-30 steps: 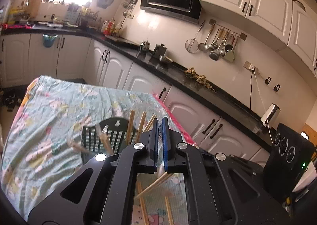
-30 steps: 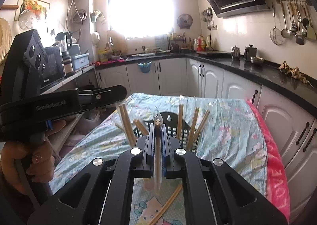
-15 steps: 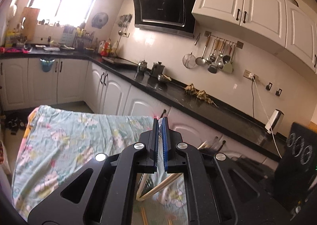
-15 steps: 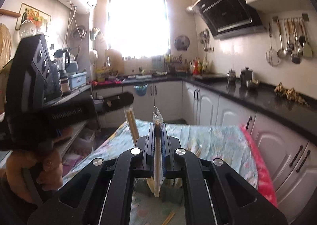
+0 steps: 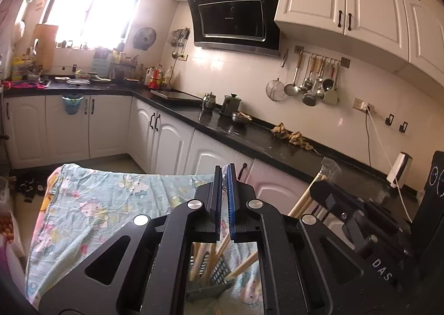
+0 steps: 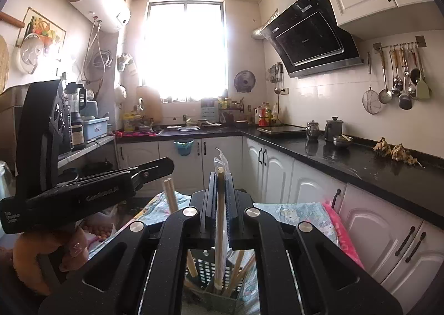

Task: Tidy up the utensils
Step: 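Lower the chopsticks into the caddy and open both grippers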

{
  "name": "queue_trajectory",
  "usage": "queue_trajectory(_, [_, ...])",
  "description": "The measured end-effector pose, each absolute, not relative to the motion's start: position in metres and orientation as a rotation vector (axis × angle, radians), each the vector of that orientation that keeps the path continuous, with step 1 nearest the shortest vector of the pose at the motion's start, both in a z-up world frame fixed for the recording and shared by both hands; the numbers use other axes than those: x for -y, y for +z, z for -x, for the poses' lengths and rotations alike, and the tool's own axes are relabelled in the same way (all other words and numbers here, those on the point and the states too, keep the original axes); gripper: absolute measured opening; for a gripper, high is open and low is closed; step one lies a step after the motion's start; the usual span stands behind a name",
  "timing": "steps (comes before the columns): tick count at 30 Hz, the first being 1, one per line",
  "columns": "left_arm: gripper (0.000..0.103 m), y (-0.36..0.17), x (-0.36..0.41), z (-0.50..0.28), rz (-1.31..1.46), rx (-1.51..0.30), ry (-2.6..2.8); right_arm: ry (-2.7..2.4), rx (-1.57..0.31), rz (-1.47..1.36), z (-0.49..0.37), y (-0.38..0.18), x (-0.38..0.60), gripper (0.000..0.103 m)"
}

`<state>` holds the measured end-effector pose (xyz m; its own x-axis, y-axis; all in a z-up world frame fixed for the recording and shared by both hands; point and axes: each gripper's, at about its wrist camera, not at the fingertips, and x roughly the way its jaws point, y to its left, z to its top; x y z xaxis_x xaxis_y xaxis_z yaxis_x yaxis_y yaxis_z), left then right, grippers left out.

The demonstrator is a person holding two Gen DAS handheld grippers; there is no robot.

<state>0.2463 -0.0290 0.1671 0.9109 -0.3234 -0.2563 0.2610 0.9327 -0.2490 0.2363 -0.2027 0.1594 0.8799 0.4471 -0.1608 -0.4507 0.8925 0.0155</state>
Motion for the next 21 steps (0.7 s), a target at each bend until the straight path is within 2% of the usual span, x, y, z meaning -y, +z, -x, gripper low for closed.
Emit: queue_trajectory(21, [0.002,0.108,0.021,-0.272,0.220,-0.379,-0.279,0.424,-0.260,0.046,-0.281,0.102,0.184,0.006])
